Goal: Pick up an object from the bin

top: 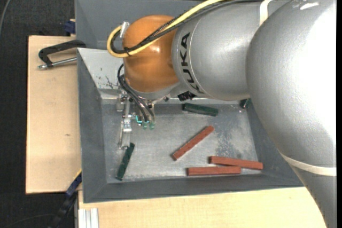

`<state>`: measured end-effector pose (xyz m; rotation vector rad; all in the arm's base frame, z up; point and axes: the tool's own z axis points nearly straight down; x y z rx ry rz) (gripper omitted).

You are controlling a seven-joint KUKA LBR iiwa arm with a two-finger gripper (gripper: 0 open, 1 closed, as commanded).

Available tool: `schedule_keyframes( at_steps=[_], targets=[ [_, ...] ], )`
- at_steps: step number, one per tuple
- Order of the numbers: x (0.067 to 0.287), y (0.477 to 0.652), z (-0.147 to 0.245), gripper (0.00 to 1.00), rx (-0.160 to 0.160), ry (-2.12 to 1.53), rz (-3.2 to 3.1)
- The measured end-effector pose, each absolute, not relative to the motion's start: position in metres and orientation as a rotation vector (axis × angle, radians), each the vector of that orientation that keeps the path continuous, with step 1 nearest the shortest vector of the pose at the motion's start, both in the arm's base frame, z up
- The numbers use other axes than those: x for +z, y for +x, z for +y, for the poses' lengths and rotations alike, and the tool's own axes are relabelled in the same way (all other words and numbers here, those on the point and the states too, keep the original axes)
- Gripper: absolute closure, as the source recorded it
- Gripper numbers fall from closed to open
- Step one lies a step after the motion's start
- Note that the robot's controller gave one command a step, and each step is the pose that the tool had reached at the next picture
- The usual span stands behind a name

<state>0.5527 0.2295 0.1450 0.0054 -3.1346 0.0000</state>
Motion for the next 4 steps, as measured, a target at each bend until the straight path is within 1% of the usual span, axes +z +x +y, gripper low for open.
schedule_keyframes(
  at_steps=[1, 2, 3, 4],
  targets=[
    [0.07, 0.518, 0.179, 0.0, 0.001, 0.546, -3.089],
    [0.071, 0.5, 0.213, 0.0, -0.004, 1.02, -2.972],
    [0.12, 0.5, 0.228, 0.0, -0.003, 1.59, -2.721],
    [0.068, 0.507, 0.223, 0.0, -0.003, 1.578, -2.715]
  ],
)
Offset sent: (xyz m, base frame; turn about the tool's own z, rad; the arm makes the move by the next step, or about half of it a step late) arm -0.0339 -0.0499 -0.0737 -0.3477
